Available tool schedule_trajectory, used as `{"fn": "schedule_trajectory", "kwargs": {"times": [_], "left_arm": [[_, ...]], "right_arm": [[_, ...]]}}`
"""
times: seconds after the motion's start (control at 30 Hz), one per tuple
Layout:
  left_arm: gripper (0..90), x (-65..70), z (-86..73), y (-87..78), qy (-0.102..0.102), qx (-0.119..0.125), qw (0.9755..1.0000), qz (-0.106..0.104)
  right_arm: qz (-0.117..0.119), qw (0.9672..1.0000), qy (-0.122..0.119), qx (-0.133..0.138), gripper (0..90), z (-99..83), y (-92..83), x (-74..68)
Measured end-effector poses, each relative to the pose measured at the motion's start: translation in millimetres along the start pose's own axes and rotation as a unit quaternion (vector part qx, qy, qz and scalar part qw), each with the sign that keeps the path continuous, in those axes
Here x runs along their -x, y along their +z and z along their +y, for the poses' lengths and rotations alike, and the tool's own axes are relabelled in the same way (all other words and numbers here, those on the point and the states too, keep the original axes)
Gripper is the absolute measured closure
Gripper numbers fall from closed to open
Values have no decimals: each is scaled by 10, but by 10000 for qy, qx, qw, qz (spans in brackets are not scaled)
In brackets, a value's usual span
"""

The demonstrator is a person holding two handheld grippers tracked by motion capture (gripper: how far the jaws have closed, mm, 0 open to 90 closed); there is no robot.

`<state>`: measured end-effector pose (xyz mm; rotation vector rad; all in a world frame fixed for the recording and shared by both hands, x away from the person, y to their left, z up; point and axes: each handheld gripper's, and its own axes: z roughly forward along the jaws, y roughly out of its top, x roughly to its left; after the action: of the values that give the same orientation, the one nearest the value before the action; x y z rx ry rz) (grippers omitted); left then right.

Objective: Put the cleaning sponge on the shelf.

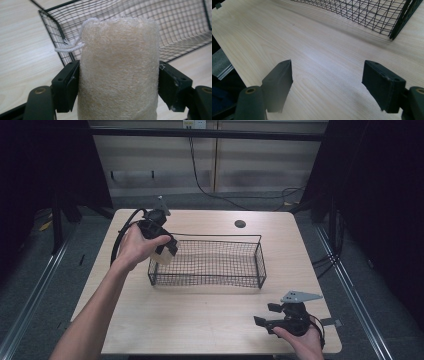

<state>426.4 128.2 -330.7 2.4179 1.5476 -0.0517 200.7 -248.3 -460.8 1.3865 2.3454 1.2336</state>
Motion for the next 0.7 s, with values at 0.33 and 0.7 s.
{"fn": "schedule_trajectory", "kwargs": {"times": [0.33,0.7], "left_arm": [[263,44,41,161,-262,-105,9996,19],[263,-2,97,434,-606,-294,9976,166]], "right_arm": [[12,10000,10,3,243,-2,0,5],[40,10000,-11,10,240,-1,0,4]]}}
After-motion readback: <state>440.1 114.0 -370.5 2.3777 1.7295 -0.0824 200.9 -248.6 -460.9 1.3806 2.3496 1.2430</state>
